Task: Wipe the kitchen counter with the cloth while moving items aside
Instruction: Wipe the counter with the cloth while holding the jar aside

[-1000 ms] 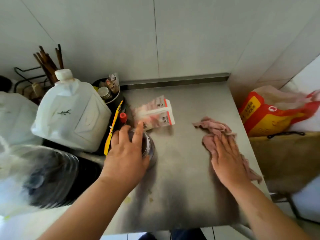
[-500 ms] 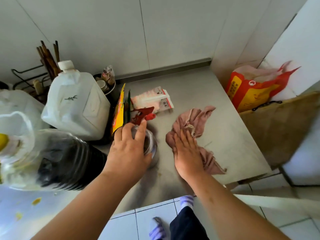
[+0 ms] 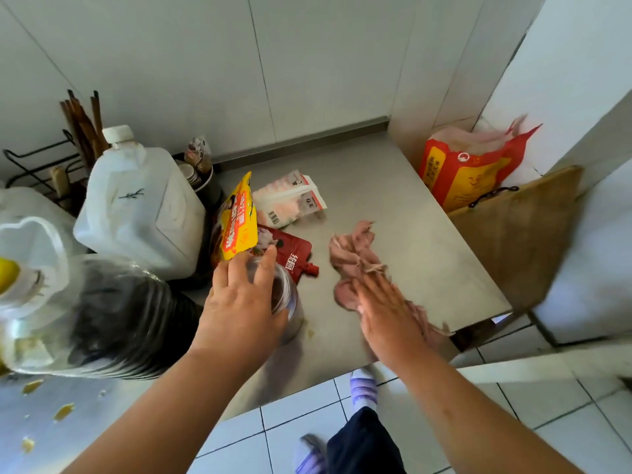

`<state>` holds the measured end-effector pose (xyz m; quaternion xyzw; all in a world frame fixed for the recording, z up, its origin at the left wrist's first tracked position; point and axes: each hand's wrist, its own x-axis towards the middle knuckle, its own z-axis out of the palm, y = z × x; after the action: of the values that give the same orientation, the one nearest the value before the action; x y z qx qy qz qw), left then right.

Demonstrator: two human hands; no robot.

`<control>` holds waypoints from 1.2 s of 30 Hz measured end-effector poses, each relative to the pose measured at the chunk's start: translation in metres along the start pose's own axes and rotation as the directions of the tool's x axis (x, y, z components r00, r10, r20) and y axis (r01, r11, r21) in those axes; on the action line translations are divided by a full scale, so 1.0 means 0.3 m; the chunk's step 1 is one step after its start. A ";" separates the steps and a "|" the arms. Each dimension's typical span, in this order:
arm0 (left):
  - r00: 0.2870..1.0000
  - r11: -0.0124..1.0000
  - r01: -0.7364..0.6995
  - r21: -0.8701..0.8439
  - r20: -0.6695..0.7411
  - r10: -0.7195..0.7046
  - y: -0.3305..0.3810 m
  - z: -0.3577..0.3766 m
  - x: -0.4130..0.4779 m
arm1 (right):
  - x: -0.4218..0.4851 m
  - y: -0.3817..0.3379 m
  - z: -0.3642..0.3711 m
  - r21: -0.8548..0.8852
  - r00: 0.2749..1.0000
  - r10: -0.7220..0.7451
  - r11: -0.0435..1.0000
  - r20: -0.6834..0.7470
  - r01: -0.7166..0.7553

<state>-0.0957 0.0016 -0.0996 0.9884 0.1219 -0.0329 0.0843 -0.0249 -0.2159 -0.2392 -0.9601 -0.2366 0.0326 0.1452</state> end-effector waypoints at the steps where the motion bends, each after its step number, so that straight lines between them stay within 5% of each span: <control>1: 1.000 1.000 -0.004 -0.003 -0.004 0.004 0.002 0.000 0.001 | 0.014 0.057 -0.016 -0.020 0.997 0.074 0.997 -0.013 -0.075; 7: 0.997 0.997 -0.075 -0.014 0.013 0.075 0.063 0.011 0.008 | 0.138 0.237 -0.084 0.022 0.838 0.541 0.841 -0.078 -0.541; 9: 0.994 0.994 -0.111 -0.021 0.013 0.112 0.099 0.015 0.018 | 0.163 0.193 -0.064 0.023 0.847 0.522 0.852 -0.099 -0.522; 13: 0.983 0.983 -0.182 -0.016 0.017 0.183 0.174 0.020 0.048 | 0.091 0.063 -0.023 0.022 0.981 0.195 0.981 -0.003 -0.195; 16: 0.973 0.973 -0.231 -0.008 0.017 0.231 0.221 0.031 0.088 | 0.017 0.092 -0.048 0.016 0.989 0.135 0.991 0.059 -0.136; 22: 0.947 0.947 -0.319 0.040 -0.031 0.320 0.315 0.063 0.231 | 0.089 0.325 -0.134 -0.115 0.946 0.324 0.940 0.007 -0.321; 29: 0.940 0.937 -0.332 0.109 -0.049 0.339 0.386 0.069 0.374 | 0.304 0.420 -0.144 -0.135 0.939 0.343 0.930 -0.020 -0.342; 36: 0.752 0.758 -0.645 -0.101 -0.263 0.605 0.355 0.045 0.219 | 0.114 0.388 -0.144 -0.045 0.767 0.632 0.768 -0.106 -0.639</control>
<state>-0.0063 -0.0871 -0.1016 0.9570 -0.2059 0.1155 0.1687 0.0629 -0.3098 -0.2321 -0.9889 0.1076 0.0296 0.0977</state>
